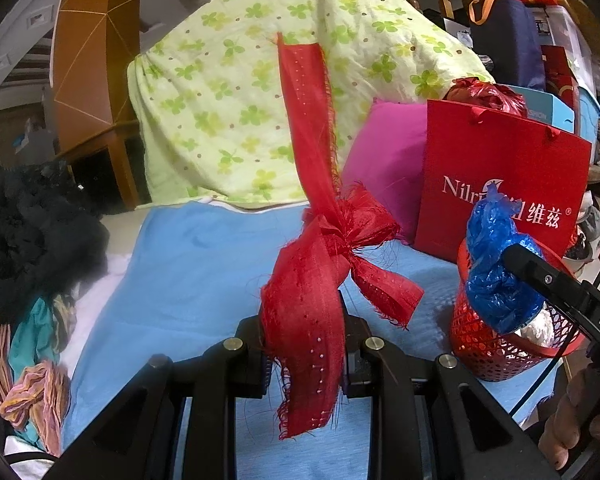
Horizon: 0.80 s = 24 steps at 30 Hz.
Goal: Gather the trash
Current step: 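Carry the red ribbon with left tool while right tool carries blue bag over basket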
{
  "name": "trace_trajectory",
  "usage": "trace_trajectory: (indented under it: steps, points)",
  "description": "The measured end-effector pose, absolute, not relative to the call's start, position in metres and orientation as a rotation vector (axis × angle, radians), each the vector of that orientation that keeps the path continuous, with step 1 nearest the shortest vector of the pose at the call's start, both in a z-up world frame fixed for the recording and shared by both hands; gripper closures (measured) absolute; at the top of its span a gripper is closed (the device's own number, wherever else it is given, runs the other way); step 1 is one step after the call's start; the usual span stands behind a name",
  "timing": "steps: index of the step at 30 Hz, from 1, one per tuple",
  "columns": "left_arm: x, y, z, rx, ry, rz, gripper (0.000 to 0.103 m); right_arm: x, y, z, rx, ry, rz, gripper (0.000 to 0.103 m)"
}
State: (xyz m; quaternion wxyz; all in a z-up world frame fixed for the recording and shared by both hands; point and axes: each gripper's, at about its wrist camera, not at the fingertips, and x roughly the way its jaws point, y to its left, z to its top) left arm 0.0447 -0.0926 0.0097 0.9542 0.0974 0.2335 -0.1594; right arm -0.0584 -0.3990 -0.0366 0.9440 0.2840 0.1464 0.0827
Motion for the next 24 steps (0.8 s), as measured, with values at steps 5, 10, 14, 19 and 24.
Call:
trace_trajectory:
  steps: [5,10,14,19,24]
  points:
    - [0.043,-0.097,0.011,0.206,0.47,-0.338,0.077,-0.065,-0.399,-0.036,0.585,0.286,0.159,0.051]
    - [0.042,-0.101,0.013,0.215,0.464,-0.353,0.077,-0.07,-0.403,-0.034,0.591,0.274,0.148,0.051]
    - [0.04,-0.107,0.013,0.22,0.462,-0.369,0.077,-0.074,-0.408,-0.034,0.602,0.266,0.134,0.051]
    - [0.036,-0.113,0.016,0.228,0.455,-0.39,0.077,-0.078,-0.414,-0.033,0.616,0.252,0.114,0.051]
    - [0.033,-0.12,0.019,0.229,0.452,-0.418,0.077,-0.082,-0.424,-0.033,0.638,0.24,0.099,0.051]
